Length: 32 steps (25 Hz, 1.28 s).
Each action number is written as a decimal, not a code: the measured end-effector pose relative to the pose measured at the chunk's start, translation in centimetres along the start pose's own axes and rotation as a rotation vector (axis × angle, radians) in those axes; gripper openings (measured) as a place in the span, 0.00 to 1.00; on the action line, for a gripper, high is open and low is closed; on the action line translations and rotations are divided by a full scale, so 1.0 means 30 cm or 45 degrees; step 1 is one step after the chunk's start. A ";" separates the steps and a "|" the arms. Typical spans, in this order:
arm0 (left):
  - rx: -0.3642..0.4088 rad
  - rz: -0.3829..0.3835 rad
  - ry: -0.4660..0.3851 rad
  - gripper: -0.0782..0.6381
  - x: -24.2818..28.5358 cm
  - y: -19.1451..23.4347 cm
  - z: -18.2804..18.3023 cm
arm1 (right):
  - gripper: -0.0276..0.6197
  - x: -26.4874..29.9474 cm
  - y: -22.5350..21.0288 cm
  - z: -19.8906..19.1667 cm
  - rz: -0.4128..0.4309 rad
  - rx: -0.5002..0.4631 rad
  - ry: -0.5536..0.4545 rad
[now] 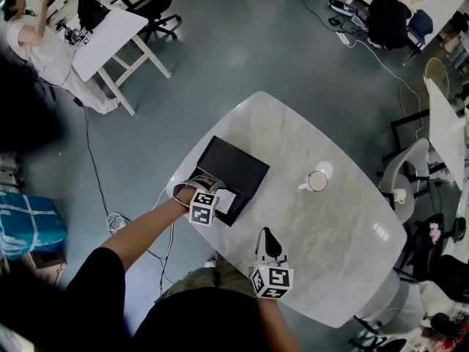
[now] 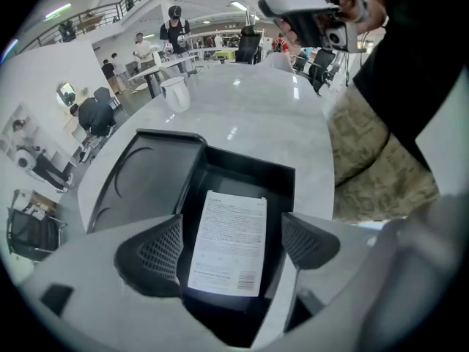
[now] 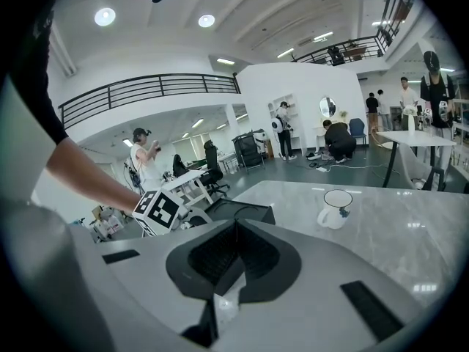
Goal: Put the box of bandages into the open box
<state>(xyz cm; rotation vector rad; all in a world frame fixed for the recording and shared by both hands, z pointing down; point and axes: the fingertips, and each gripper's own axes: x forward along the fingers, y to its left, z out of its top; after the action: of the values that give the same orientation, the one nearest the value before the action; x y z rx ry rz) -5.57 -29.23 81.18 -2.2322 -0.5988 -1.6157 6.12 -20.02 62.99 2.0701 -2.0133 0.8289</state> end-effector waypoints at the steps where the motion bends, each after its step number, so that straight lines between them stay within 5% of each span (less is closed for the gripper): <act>1: -0.016 0.015 -0.014 0.70 -0.022 0.001 0.001 | 0.06 -0.006 0.005 0.011 -0.001 -0.002 -0.010; 4: -0.141 0.069 -0.111 0.69 -0.108 0.008 0.023 | 0.06 -0.031 0.025 0.040 -0.005 -0.018 -0.040; 8: -0.485 0.114 -0.368 0.68 -0.244 -0.016 0.095 | 0.06 -0.106 0.052 0.048 -0.016 -0.020 -0.071; 15: -0.847 0.268 -1.025 0.24 -0.596 -0.117 0.273 | 0.06 -0.272 0.082 0.112 -0.082 -0.051 -0.140; 19: -0.926 0.409 -1.267 0.16 -0.793 -0.220 0.342 | 0.06 -0.379 0.126 0.162 -0.104 -0.085 -0.198; 26: -0.975 0.673 -1.432 0.14 -1.052 -0.394 0.382 | 0.06 -0.560 0.192 0.190 -0.163 -0.177 -0.257; 32: -0.977 0.766 -1.489 0.14 -1.124 -0.533 0.428 | 0.06 -0.650 0.237 0.164 -0.159 -0.234 -0.266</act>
<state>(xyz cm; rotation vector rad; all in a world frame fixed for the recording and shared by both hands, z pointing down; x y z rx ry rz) -12.40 -14.14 45.34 -3.3147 0.5866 -0.0830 1.62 -5.81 47.75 2.2257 -1.9470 0.4046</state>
